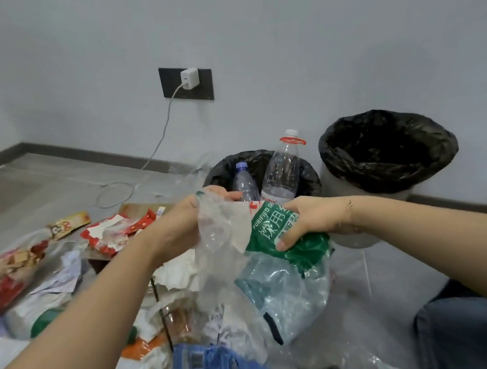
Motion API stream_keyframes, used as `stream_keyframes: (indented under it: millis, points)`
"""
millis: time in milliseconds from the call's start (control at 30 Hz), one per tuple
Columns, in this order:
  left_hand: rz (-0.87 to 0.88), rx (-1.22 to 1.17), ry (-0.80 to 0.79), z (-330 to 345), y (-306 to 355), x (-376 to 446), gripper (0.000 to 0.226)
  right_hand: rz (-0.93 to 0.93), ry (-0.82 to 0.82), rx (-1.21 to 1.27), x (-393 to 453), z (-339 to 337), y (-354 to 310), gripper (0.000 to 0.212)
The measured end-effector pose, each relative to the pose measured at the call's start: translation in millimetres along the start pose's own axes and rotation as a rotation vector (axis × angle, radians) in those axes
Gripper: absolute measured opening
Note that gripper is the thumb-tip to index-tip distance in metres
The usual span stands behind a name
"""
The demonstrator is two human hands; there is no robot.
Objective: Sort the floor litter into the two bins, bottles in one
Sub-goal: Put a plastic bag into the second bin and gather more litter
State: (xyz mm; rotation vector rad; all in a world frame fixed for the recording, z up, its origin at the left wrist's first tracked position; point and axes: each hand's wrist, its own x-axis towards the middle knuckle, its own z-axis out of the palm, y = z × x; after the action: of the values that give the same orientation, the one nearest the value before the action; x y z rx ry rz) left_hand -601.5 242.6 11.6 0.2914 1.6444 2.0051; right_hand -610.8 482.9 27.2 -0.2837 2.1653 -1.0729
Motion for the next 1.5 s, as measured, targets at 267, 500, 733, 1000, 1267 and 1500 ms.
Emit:
stream_keyframes:
  millis: [267, 500, 733, 1000, 1267, 1500]
  points:
    - [-0.024, -0.03, -0.109, -1.1, -7.3, -9.8, 0.098, -0.141, 0.254, -0.264, -30.3, -25.2, -2.8, 0.027]
    - [0.016, 0.675, -0.047, 76.8, -16.8, 9.6, 0.078, -0.205, 0.375, -0.452, -37.2, -18.1, 5.1, 0.029]
    - [0.196, 0.882, 0.277, 87.0, -10.7, 45.8, 0.029, -0.179, 0.366, -0.328, -58.2, -35.5, 13.8, 0.019]
    - [0.31, 0.488, 0.28, 109.5, 23.1, 79.4, 0.035, -0.271, 0.628, -0.618, -85.8, -85.3, 2.5, 0.026]
    - [0.341, 0.415, 0.177, 145.2, 15.4, 136.9, 0.06, -0.157, 1.417, -0.461, -116.7, -163.5, 36.8, 0.023]
    - [0.472, 1.454, 0.039, 173.1, -19.2, 214.6, 0.07, -0.162, 1.683, 0.17, -110.0, -191.6, 62.6, 0.052]
